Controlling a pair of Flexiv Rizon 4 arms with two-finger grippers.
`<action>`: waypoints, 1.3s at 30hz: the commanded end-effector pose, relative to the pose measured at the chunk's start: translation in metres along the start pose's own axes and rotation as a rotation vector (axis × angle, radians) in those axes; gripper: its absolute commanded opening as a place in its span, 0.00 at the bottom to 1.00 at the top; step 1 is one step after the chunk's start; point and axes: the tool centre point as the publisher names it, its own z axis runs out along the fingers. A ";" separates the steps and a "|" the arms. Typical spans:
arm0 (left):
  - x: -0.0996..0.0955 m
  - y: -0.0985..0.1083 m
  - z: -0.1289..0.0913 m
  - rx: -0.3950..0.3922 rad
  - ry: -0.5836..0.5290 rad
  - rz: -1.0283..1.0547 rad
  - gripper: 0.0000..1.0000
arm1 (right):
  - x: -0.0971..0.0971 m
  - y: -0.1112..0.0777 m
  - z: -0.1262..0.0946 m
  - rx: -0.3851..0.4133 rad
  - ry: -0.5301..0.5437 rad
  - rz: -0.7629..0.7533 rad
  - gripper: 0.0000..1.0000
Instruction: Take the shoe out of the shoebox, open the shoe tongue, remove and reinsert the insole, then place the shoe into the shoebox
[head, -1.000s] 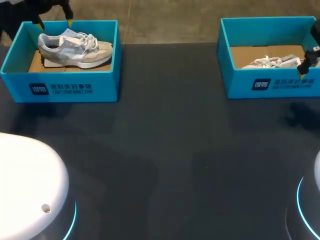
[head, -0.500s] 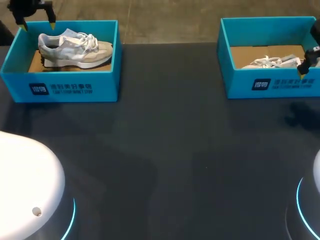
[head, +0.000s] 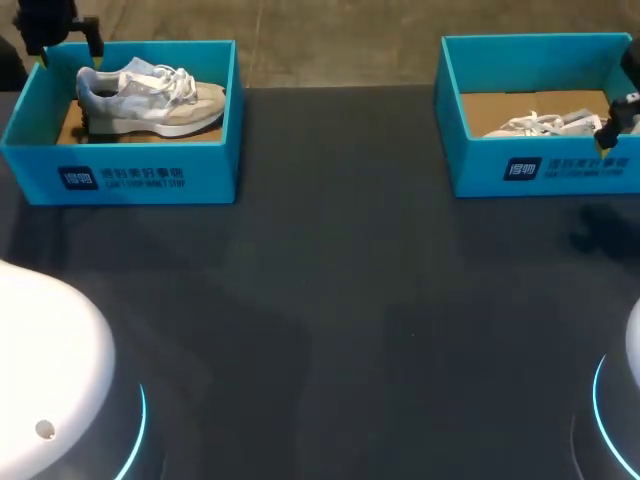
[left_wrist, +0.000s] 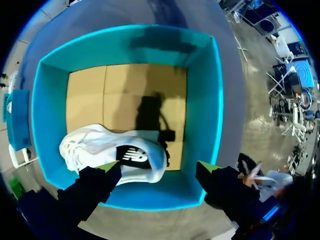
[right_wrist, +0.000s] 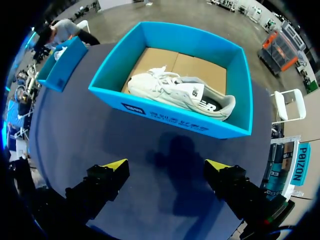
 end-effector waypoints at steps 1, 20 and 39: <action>-0.003 0.016 0.015 0.020 0.014 0.013 0.91 | 0.000 0.001 0.001 0.000 0.001 -0.001 1.00; 0.000 0.027 0.049 0.028 -0.045 0.055 0.48 | 0.000 0.001 0.001 0.000 0.001 -0.001 1.00; 0.002 0.027 0.089 0.079 -0.098 0.056 0.48 | 0.000 0.001 0.001 0.000 0.001 -0.001 1.00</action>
